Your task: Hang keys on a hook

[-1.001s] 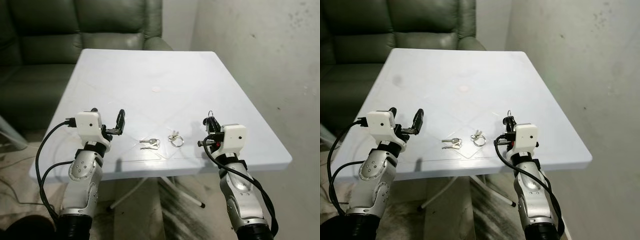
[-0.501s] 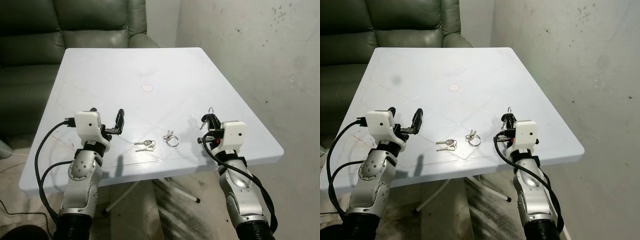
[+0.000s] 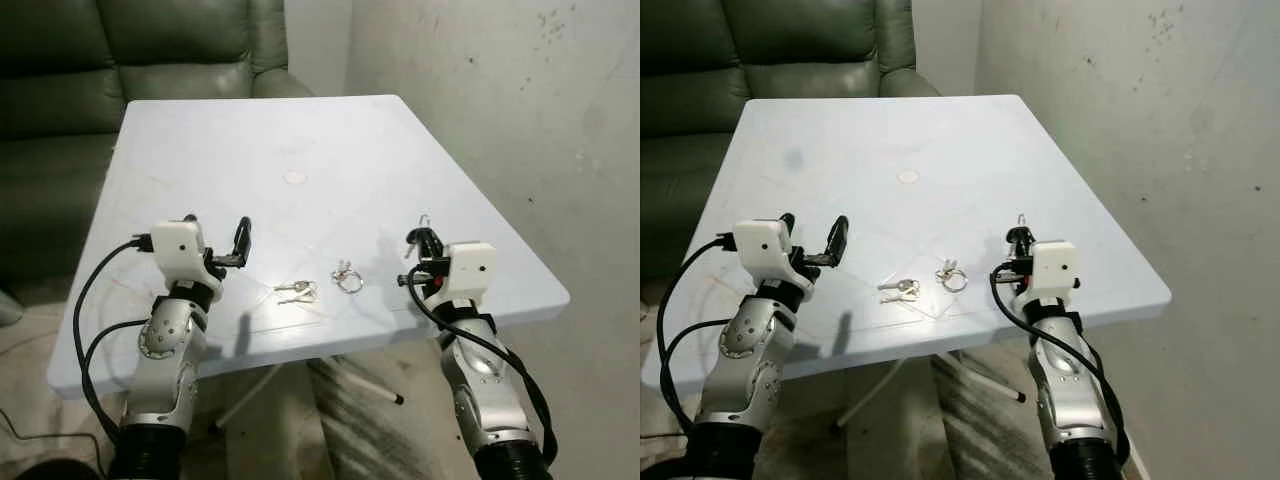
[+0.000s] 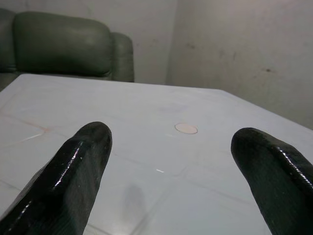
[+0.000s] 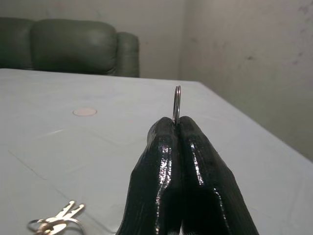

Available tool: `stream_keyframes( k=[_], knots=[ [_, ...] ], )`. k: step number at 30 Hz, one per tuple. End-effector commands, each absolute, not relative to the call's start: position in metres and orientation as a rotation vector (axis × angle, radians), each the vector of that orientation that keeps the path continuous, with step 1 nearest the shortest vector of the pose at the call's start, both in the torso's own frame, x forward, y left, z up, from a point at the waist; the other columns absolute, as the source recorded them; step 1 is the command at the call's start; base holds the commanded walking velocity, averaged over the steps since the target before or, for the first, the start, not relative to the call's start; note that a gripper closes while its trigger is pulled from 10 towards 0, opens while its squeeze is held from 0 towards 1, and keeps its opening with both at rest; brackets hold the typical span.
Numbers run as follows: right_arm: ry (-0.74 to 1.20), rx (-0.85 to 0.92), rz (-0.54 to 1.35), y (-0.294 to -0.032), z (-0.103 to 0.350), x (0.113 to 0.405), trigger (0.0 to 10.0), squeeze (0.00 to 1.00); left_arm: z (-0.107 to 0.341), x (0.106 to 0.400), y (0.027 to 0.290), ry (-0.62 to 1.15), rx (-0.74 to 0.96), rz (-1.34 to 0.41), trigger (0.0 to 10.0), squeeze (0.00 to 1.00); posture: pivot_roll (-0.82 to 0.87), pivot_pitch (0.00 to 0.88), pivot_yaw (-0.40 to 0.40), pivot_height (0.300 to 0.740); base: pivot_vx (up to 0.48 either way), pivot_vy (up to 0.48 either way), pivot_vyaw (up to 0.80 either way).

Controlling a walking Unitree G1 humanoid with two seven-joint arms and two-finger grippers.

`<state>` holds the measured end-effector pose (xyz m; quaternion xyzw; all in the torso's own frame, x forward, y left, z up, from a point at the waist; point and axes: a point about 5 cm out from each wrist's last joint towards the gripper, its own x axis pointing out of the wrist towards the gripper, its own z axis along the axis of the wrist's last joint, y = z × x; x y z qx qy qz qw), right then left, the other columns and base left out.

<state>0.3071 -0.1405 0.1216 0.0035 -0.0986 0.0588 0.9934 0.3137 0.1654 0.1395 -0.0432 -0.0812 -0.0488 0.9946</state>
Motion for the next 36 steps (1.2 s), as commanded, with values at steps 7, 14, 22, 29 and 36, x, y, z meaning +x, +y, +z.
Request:
stream_keyframes(
  k=[7,14,22,29,36],
  knots=[
    [-0.185,0.001,0.13,-0.1379,0.122,0.3094,10.0,0.0,0.1394,0.3127,0.166,-0.158,-0.093,-0.081,10.0,0.0,-0.02,0.0,-0.022,0.74,0.0,0.0,-0.74],
    [-0.184,-0.003,0.134,-0.1375,0.1222,0.3095,10.0,0.0,0.1379,0.312,0.1651,-0.147,-0.105,-0.093,10.0,0.0,-0.02,0.0,-0.026,0.74,0.0,0.0,-0.74],
    [-0.18,-0.004,0.137,-0.1371,0.1218,0.3107,10.0,0.0,0.1379,0.3124,0.1641,-0.149,-0.088,-0.11,10.0,0.0,-0.01,0.0,-0.027,0.74,0.0,0.0,-0.74],
    [-0.181,-0.004,0.142,-0.1356,0.1219,0.3114,10.0,0.0,0.1383,0.3135,0.1644,-0.152,-0.056,-0.117,10.0,0.0,-0.01,0.0,-0.028,0.74,0.0,0.0,-0.74],
    [-0.177,-0.009,0.143,-0.1374,0.1207,0.3098,10.0,0.0,0.1407,0.3112,0.1616,-0.177,-0.064,-0.142,10.0,0.0,-0.01,0.0,-0.033,0.74,0.0,0.0,-0.74]
  ],
)
